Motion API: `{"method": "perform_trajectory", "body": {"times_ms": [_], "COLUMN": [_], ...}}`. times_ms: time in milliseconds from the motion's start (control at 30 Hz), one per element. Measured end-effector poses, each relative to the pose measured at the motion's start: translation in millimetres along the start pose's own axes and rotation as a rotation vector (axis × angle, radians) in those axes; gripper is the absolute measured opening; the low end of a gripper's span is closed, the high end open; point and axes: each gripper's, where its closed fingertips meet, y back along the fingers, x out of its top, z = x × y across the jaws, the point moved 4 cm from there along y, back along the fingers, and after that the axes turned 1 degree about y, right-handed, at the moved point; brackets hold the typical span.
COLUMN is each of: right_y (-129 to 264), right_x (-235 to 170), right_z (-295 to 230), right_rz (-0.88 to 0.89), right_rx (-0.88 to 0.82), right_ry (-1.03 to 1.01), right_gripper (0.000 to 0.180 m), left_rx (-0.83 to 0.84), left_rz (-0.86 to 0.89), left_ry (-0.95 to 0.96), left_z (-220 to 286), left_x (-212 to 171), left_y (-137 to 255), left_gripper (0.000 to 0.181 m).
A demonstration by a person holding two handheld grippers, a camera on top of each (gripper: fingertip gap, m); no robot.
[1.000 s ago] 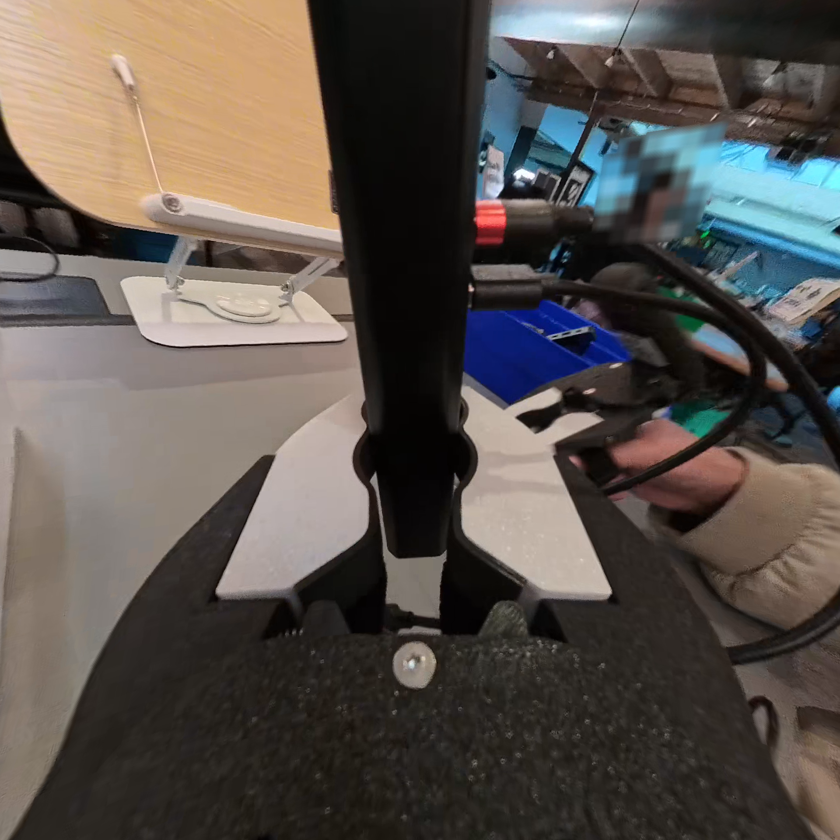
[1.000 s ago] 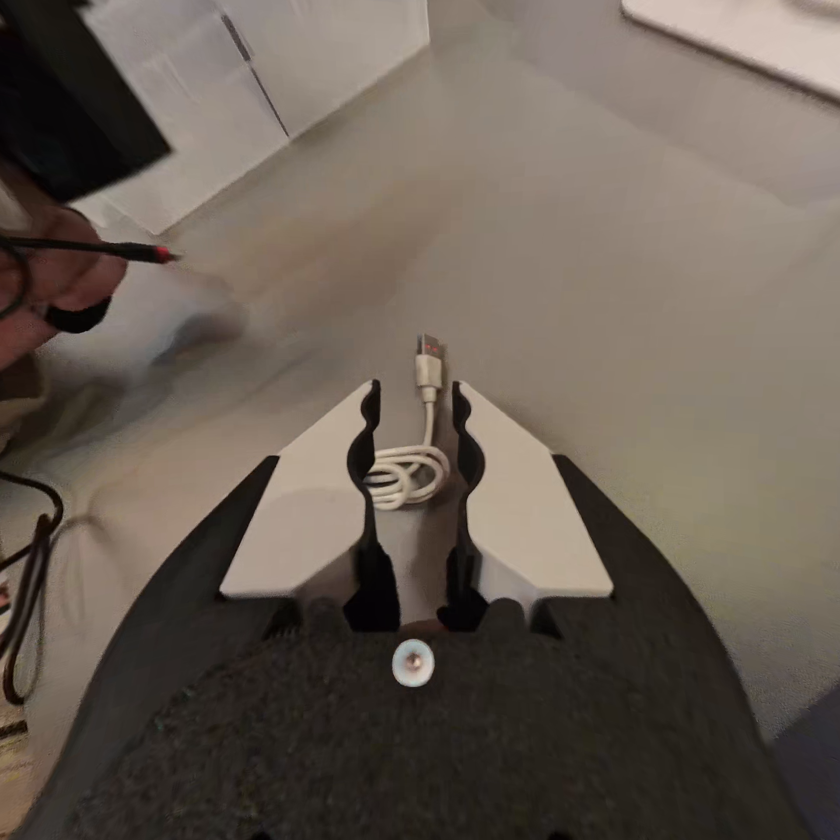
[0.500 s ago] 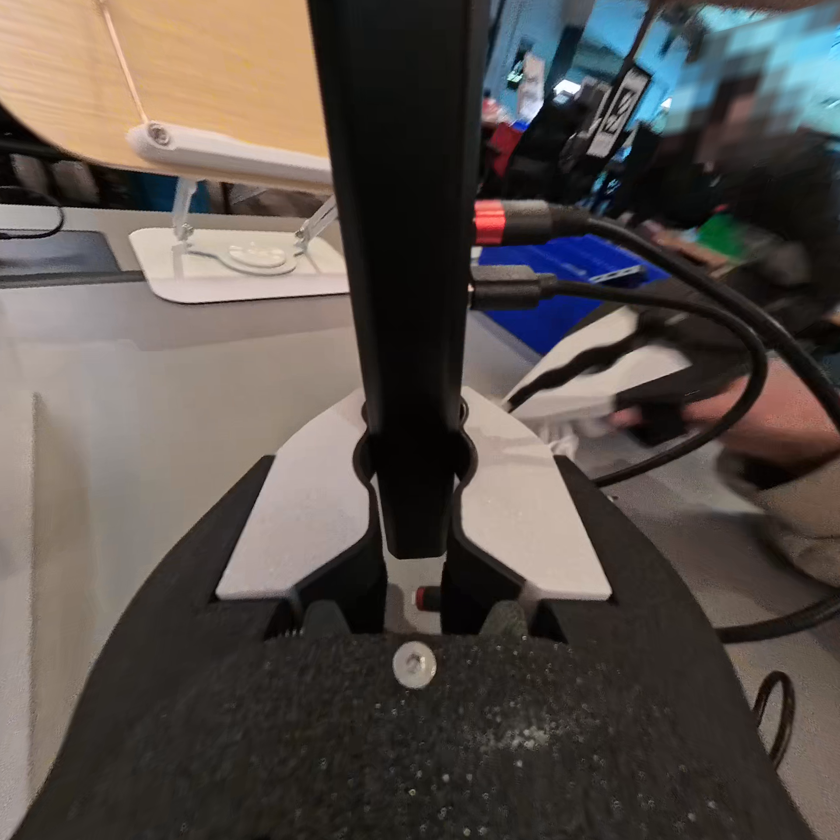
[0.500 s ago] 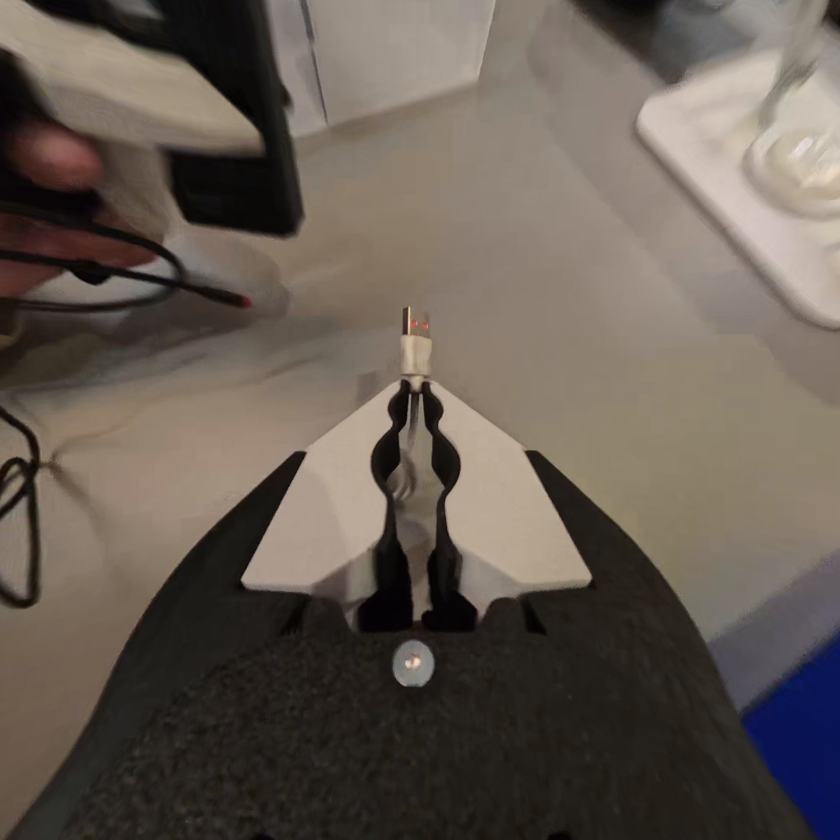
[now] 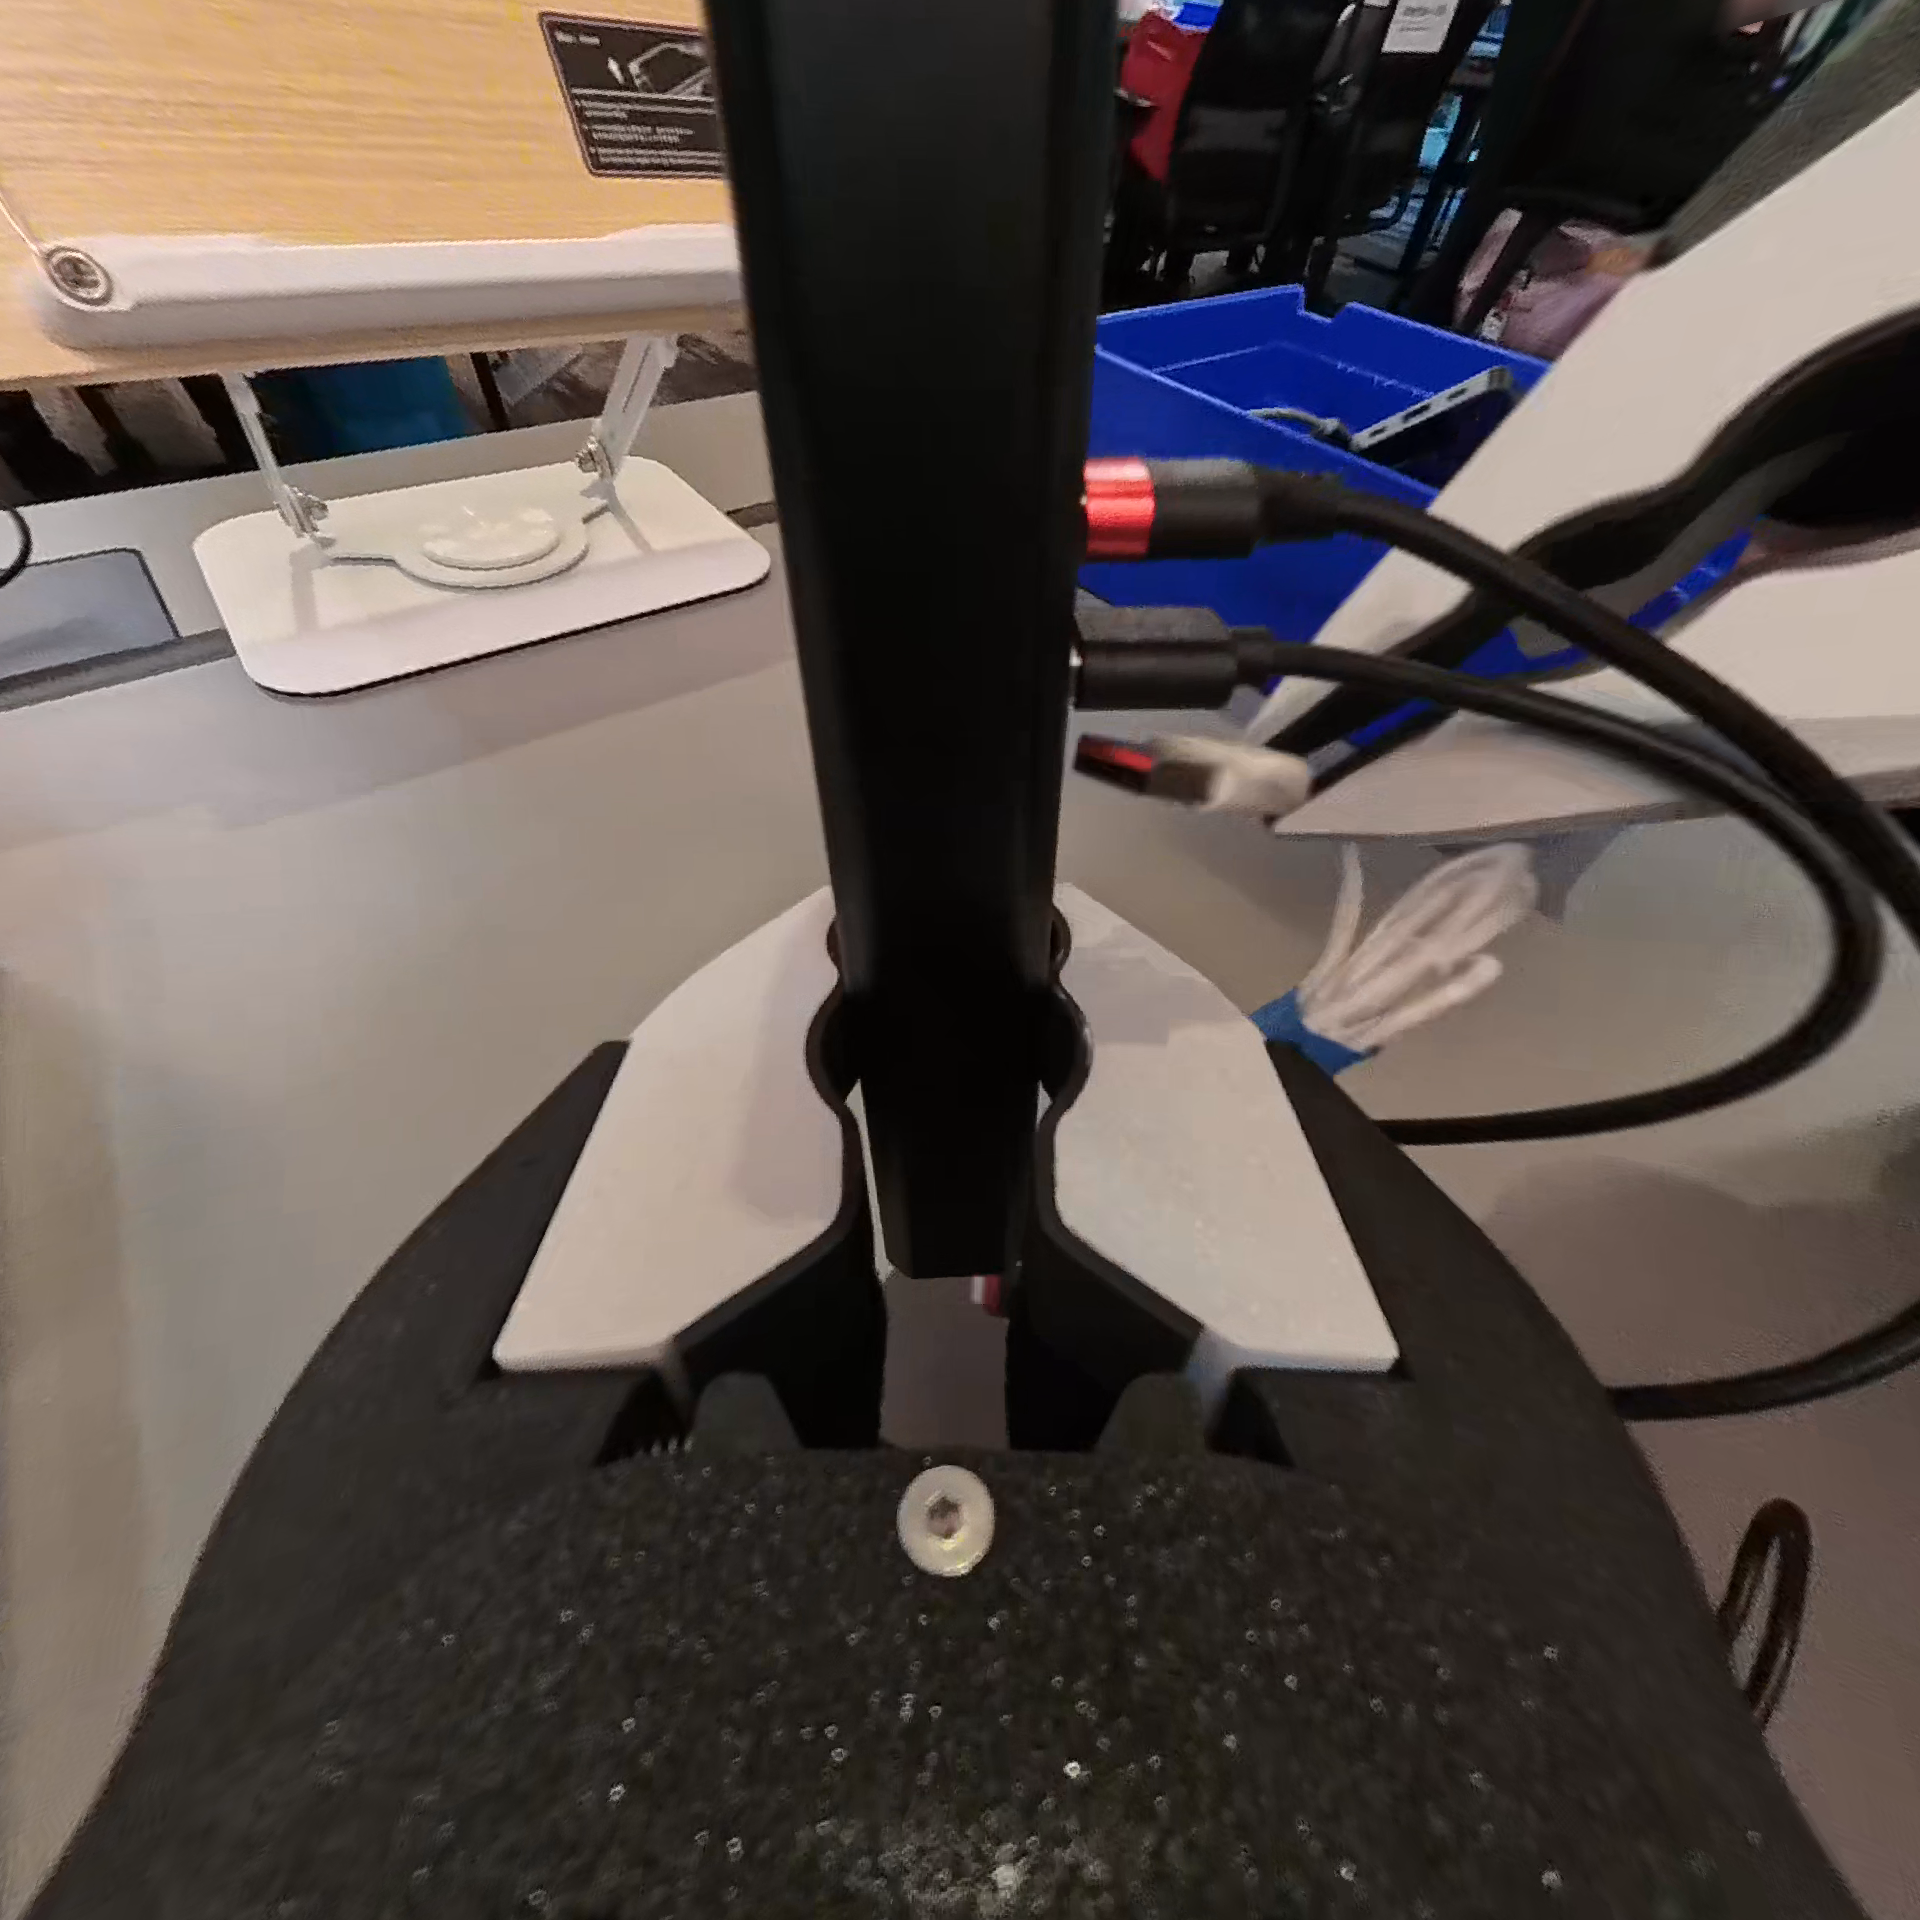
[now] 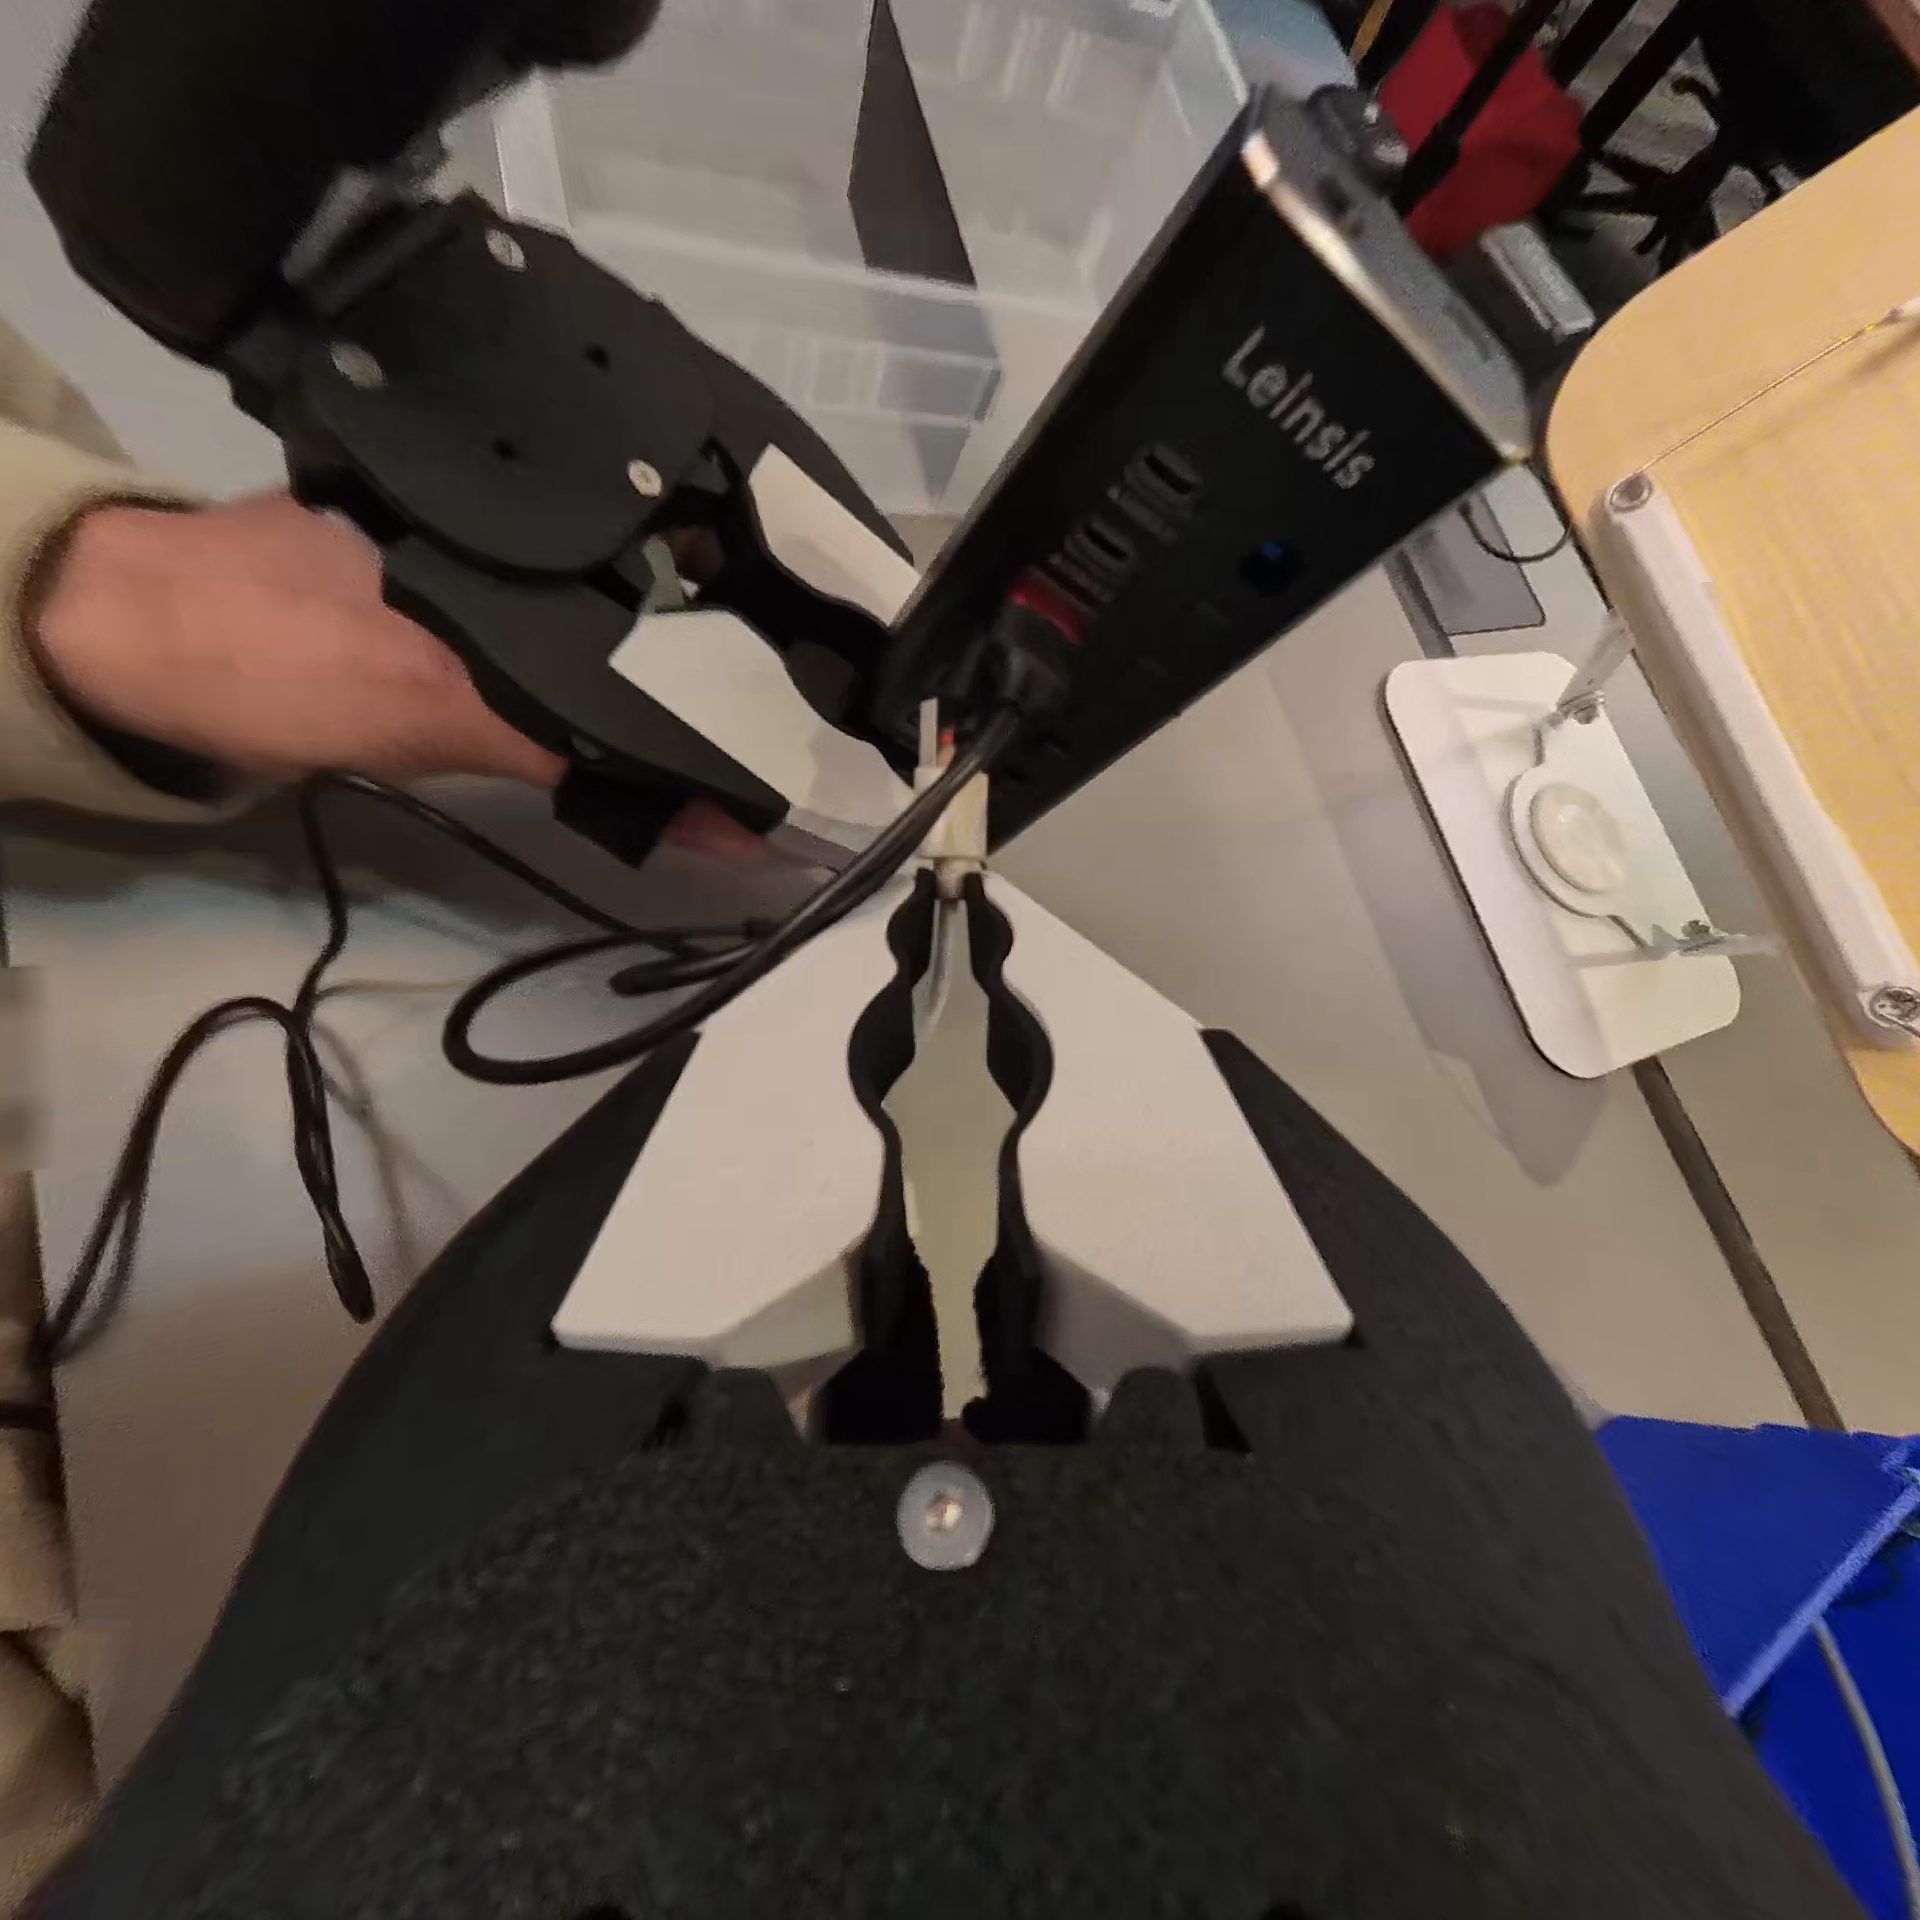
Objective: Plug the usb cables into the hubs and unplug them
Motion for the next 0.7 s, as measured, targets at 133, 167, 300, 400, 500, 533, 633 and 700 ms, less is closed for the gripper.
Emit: {"method": "perform_trajectory", "body": {"times_ms": [133, 167, 300, 400, 500, 533, 633, 700], "right_y": [-3, -6, -11, -15, -16, -16, -18, -19], "right_x": [2, 0, -3, -5, -6, -6, -10, -15], "right_z": [-1, -2, -2, -6, -10, -10, -6, -2], "right_rz": [-0.026, -0.042, -0.051, -0.063, -0.066, -0.064, -0.068, -0.098], "right_rx": [-0.035, -0.049, -0.052, -0.055, -0.026, -0.011, -0.008, -0.038], "right_ry": [-0.022, -0.017, -0.091, -0.08, -0.092, -0.131, -0.184, -0.195], "right_gripper": [0.005, 0.005, 0.005, 0.005, 0.005, 0.005, 0.005, 0.005], "left_rx": [0.028, 0.04, 0.081, 0.118, 0.124, 0.125, 0.124, 0.136], "left_rz": [0.004, -0.002, -0.013, -0.029, -0.028, -0.029, -0.042, -0.063], "left_ry": [-0.01, -0.021, -0.025, -0.05, -0.067, -0.064, -0.056, -0.085], "left_z": [0, 0, -1, -1, 1, 1, 0, -1], "left_x": [1, 1, -2, -4, -4, -5, -7, -9], "left_y": [1, 0, -1, -2, -3, -3, -6, -7], "left_gripper": [0.03, 0.03, 0.03, 0.03, 0.03, 0.03, 0.03, 0.03]}}
